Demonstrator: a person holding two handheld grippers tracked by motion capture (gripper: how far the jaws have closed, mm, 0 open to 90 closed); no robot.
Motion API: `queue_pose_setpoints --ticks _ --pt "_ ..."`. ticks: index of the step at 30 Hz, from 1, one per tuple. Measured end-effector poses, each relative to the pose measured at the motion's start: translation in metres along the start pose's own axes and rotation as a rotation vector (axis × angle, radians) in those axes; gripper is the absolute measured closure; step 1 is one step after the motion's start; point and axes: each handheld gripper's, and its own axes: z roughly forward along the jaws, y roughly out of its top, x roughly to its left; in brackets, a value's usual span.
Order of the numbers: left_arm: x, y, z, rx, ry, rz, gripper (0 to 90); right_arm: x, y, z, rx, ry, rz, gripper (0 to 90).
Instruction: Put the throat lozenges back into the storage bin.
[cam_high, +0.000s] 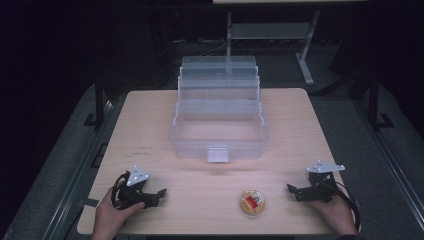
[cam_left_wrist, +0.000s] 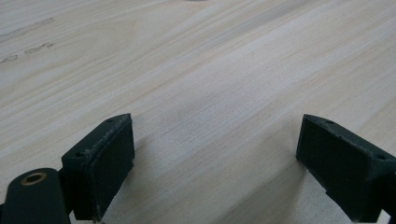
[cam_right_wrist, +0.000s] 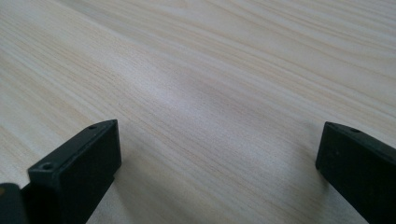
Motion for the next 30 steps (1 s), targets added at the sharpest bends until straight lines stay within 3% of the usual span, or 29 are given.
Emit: queue_pose_setpoints --ticks 10,19,30 --pt "0.000 0.000 0.000 0.000 0.000 0.000 10.5 0.000 0.001 0.000 0.006 0.005 -0.003 0.0" --pt "0.000 0.000 0.000 0.000 0.000 0.000 10.5 0.003 0.008 -0.001 0.077 -0.005 0.005 0.0" --pt "0.000 0.000 0.000 0.000 0.000 0.000 10.5 0.008 0.015 -0.009 0.111 0.037 -0.013 0.0"
